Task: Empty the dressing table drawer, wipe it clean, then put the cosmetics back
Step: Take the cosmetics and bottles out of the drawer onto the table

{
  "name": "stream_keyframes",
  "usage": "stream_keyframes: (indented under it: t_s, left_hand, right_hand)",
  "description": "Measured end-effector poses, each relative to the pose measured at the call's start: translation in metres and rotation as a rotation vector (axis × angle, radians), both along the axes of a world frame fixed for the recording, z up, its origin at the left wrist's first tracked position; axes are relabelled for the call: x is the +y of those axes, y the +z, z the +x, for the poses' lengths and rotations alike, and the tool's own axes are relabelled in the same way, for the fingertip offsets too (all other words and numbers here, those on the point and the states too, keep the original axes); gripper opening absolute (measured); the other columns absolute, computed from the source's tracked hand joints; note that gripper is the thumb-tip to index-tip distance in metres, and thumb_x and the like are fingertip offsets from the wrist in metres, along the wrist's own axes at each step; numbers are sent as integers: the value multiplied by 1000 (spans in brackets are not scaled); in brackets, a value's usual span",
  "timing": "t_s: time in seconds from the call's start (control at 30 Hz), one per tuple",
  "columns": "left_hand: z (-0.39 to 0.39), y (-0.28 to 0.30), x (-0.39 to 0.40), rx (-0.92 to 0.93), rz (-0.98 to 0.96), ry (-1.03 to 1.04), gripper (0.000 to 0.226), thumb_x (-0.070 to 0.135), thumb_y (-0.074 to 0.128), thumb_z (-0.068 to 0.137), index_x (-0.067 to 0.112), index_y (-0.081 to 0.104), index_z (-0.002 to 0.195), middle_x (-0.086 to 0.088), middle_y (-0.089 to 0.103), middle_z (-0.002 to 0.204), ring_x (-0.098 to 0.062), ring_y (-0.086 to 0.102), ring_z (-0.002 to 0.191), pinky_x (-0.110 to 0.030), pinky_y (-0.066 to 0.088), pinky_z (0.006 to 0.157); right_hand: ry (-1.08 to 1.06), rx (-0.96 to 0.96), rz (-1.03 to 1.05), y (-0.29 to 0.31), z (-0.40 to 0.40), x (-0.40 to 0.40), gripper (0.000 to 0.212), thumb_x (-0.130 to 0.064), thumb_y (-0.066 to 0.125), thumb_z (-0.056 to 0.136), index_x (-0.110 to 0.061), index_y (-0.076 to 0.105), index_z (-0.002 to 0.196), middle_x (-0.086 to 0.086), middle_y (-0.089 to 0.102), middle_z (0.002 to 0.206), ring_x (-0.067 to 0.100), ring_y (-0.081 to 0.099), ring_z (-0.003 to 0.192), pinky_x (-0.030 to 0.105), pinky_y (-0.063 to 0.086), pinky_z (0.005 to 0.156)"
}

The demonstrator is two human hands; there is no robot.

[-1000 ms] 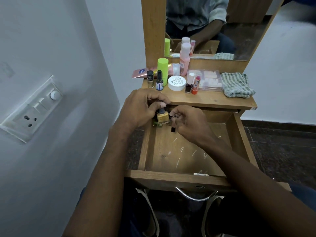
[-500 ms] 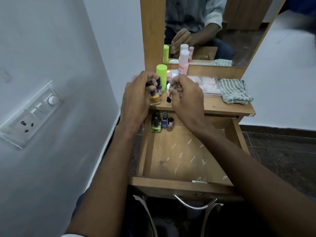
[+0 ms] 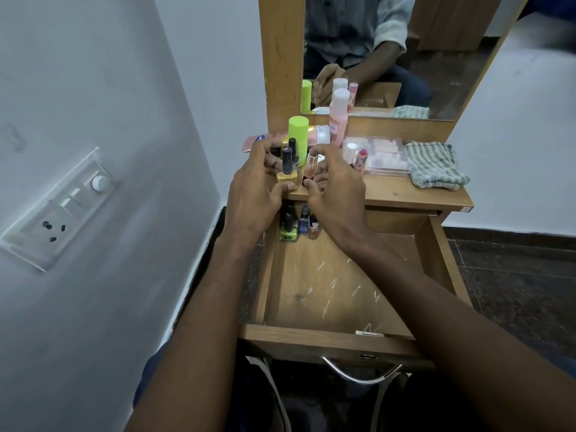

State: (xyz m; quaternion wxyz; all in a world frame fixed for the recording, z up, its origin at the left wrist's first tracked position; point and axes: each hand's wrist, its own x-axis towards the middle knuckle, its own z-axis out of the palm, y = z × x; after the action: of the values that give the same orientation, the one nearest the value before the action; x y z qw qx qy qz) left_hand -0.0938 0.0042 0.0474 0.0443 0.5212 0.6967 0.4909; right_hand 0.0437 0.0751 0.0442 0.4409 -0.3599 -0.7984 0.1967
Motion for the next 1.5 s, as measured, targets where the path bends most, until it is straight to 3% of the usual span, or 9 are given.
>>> stream_keyframes:
  t_s: [0.17, 0.4, 0.7, 1.0, 1.1, 1.2, 1.27, 1.33, 1.5]
  left_hand:
    - [-3, -7, 2, -90, -13, 33, 69, 12, 92, 78, 28, 52, 131, 13, 62, 96, 0, 66, 87, -36, 61, 85]
    - [-4, -8, 5, -124, 44, 79, 62, 12, 93, 78, 26, 54, 125, 10, 67, 98, 0, 67, 91, -22, 60, 82]
    - [-10, -11, 9, -96, 56, 129, 65, 14, 94, 77, 22, 55, 128, 10, 67, 95, -7, 70, 88, -32, 63, 81]
    - [-8, -14, 3, -20, 77, 166, 69, 22, 98, 72, 22, 55, 127, 10, 57, 114, -10, 63, 97, -29, 61, 78]
    - [-6, -12, -3, 24, 109, 179, 58, 26, 98, 71, 21, 58, 113, 10, 57, 102, -10, 60, 87, -25, 55, 74]
    - [-3, -7, -12, 87, 134, 117, 29, 30, 91, 80, 22, 66, 92, 13, 63, 77, -8, 59, 66, -21, 49, 62]
    - [-2, -6, -18, 197, 98, 56, 19, 41, 82, 88, 24, 74, 82, 14, 66, 67, -6, 61, 59, -23, 49, 57]
    - [-3, -9, -19, 304, -22, -6, 24, 47, 77, 89, 26, 80, 78, 14, 70, 66, -6, 62, 59, -27, 50, 56]
    - [-5, -13, -20, 354, -351, -22, 11, 43, 86, 84, 34, 86, 89, 12, 79, 81, -10, 63, 70, -29, 54, 66]
  right_hand:
    - [-48, -28, 8, 3, -7, 1, 54, -5, 79, 86, -20, 57, 134, -2, 70, 99, 14, 70, 88, 36, 63, 73]
    - [-76, -40, 62, 0, -15, 6, 54, -2, 78, 87, -16, 58, 134, 3, 70, 107, 18, 68, 93, 39, 62, 77]
    - [-71, -56, 104, 1, -17, 5, 52, -1, 79, 86, -13, 60, 133, 7, 69, 108, 20, 67, 97, 37, 61, 78]
    - [-59, -54, 118, -1, -7, 1, 63, -4, 80, 86, -15, 57, 143, 6, 64, 122, 17, 64, 104, 26, 58, 82]
    - [-73, -42, 109, -1, -3, 0, 58, -3, 79, 86, -14, 57, 139, 3, 64, 116, 12, 62, 95, 16, 50, 73]
    - [-61, -38, 147, -8, 10, -8, 28, -6, 74, 90, -13, 63, 115, 1, 64, 98, 13, 60, 79, 29, 55, 63]
    - [-21, -153, 216, -18, 21, -15, 12, -9, 71, 91, -16, 66, 99, -1, 65, 88, 15, 59, 73, 35, 54, 60]
    - [6, -289, 230, -25, 26, -17, 6, -12, 70, 89, -17, 68, 90, -1, 66, 83, 16, 60, 72, 39, 54, 58]
    - [-4, -511, 224, -30, 25, -19, 10, -12, 72, 84, -15, 74, 93, 2, 70, 84, 23, 63, 77, 36, 53, 60]
